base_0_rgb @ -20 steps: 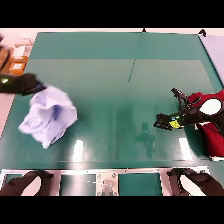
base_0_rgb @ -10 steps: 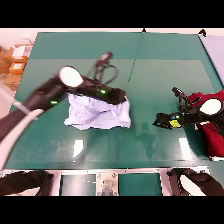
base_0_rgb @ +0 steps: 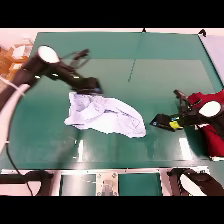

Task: Fold the shirts.

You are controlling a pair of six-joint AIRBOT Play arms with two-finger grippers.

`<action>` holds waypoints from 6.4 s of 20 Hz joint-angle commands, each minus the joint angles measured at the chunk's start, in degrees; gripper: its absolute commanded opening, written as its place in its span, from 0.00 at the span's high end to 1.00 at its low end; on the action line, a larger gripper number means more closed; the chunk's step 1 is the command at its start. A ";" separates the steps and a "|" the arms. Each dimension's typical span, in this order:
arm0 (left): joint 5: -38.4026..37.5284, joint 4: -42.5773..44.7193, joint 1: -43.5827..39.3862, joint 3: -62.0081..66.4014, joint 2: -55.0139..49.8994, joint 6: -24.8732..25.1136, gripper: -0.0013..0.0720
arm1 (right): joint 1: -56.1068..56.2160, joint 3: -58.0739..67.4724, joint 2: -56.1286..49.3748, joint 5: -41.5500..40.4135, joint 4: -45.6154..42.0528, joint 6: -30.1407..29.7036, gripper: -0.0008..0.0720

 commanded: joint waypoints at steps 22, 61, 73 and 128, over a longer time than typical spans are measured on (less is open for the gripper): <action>23.39 -5.09 5.25 -32.41 6.27 20.70 0.95 | 11.02 -3.28 -16.31 -20.35 8.07 -2.62 0.96; 14.16 0.61 5.79 39.04 33.03 22.10 0.95 | -19.45 88.35 -5.09 7.41 11.45 -2.89 0.96; 14.38 16.55 5.79 27.78 29.11 17.68 0.95 | -19.41 66.69 -0.55 -0.15 11.15 -7.43 0.96; 9.94 -17.55 34.95 -45.92 -0.02 33.03 0.95 | -31.82 9.25 -36.17 1.99 14.95 -24.00 0.68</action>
